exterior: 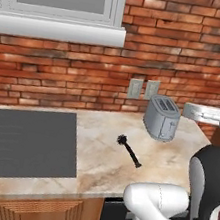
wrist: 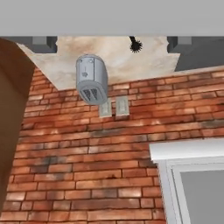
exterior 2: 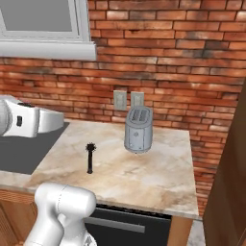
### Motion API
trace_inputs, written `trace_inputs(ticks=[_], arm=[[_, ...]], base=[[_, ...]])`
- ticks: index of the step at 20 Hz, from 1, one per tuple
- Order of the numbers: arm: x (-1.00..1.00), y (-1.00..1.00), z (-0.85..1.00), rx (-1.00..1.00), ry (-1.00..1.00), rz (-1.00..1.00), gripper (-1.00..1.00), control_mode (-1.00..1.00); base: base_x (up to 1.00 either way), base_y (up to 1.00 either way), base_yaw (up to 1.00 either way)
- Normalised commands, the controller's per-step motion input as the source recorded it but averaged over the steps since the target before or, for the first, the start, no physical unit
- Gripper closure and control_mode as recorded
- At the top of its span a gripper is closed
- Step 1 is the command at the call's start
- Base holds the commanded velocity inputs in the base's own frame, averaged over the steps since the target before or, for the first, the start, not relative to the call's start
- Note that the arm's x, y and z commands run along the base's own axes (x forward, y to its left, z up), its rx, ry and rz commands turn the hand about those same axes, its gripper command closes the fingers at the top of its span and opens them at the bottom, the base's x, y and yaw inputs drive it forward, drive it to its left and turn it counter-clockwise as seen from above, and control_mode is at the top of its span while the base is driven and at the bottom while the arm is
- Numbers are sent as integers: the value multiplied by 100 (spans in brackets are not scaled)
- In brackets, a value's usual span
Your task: Grab the spray bottle from the cabinet, then place it next to the cutting board for sanitizing. Then grab the dish brush from the countertop next to the sink and place it next to the cutting board.
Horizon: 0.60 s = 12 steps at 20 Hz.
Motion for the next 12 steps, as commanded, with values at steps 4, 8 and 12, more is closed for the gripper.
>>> trace_inputs(ticks=[4,8,12], arm=[[51,12,-65,0,47,6,-100,-100],[78,19,-76,0,62,0,-100,-100],[71,4,-58,5,52,1,-100,-100]], base=[[0,0,0],[0,0,0],[0,0,0]])
